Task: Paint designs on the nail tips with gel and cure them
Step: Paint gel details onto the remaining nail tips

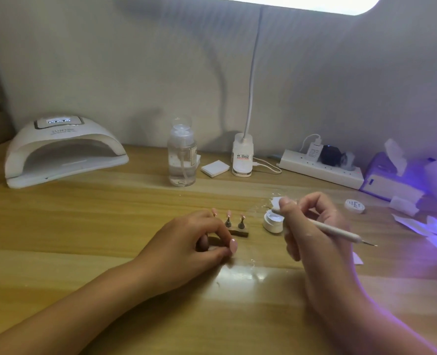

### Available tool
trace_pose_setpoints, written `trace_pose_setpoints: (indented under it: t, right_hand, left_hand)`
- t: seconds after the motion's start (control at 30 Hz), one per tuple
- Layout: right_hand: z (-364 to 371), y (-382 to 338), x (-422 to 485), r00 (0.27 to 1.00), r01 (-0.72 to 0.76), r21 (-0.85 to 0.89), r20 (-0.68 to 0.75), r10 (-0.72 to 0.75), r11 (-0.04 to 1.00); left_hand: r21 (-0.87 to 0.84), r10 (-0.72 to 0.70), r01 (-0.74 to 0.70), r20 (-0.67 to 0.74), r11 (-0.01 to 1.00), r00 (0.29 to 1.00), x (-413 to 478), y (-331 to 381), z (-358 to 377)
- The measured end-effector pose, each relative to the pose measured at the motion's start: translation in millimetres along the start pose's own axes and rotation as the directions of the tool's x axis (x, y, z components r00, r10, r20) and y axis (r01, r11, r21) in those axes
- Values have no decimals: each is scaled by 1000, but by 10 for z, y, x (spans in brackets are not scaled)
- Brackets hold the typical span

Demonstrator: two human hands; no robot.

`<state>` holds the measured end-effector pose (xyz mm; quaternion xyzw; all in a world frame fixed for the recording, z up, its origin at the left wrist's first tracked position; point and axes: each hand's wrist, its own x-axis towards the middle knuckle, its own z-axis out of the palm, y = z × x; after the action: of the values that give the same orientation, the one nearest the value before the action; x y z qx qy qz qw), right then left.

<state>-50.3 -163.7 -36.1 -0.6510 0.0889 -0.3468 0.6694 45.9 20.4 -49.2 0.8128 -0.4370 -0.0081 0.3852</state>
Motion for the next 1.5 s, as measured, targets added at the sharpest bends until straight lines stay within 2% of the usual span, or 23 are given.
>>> trace_pose_setpoints:
  t: [0.07, 0.2, 0.27, 0.4, 0.5, 0.6, 0.73, 0.9, 1.23, 1.5]
  right_hand:
    - [60, 55, -59, 994, -102, 45, 45, 100, 994]
    - [129, 61, -122, 978, -168, 59, 134, 159, 984]
    - [134, 47, -139, 980, -120, -15, 161, 121, 993]
    - [121, 58, -212, 972, 67, -212, 235, -16, 975]
    - [121, 97, -230, 946, 139, -337, 322, -25, 931]
    - [137, 145, -231, 928, 165, -359, 371, -21, 919]
    - [131, 183, -233, 914, 230, -377, 401, -66, 897]
    - [124, 200, -213, 907, 246, -365, 413, -80, 898]
    - [123, 130, -281, 884, 385, -457, 433, -177, 802]
    - [113, 114, -236, 915, 231, -318, 391, -95, 919]
  left_hand:
    - [-1, 6, -6, -10, 1000, 1000, 7, 21, -1]
    - [-24, 2, -2, -11, 1000, 1000, 2, 43, 40]
    - [-61, -11, 11, -10, 998, 1000, -3, 37, 59]
    - [-92, -11, 9, -13, 996, 1000, -19, 21, 78]
    - [-82, -19, 18, -13, 996, 1000, -18, 12, 84]
    - [-53, -39, 39, 11, 998, 999, -6, 0, 84]
    - [-57, -28, 31, 44, 998, 999, 1, 10, 68]
    - [-86, 0, 5, 57, 996, 998, 23, 42, 30]
    - [-79, -5, 3, -20, 997, 1000, 0, 4, 45]
    - [-194, 28, -28, -3, 981, 1000, 5, -13, 33]
